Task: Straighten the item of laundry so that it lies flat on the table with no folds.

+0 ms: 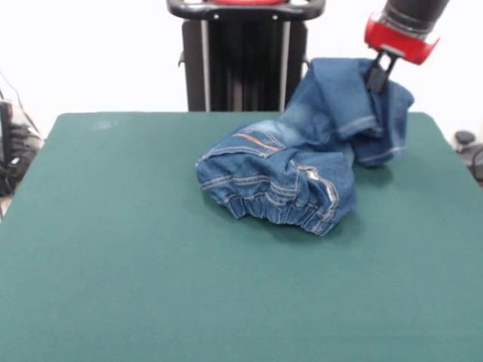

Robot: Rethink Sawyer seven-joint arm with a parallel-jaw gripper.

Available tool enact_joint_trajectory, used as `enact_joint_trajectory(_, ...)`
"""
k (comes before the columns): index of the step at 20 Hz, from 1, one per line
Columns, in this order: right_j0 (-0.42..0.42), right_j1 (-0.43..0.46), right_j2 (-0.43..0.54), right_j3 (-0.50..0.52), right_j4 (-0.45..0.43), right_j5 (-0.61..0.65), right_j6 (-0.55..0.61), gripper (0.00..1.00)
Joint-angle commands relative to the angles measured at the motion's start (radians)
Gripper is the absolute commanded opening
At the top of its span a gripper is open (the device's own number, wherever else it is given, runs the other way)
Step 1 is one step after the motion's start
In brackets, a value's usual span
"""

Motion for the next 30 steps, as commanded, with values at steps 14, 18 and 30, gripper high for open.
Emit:
enact_joint_trajectory(14,-0.079,-0.076,0.322,0.49,0.055,-0.237,0.215,0.0)
enact_joint_trajectory(18,-0.043,-0.15,0.313,0.49,0.087,-0.119,0.26,0.0)
enact_joint_trajectory(30,-0.094,-0.107,0.427,0.512,0.166,-0.262,0.213,1.0)
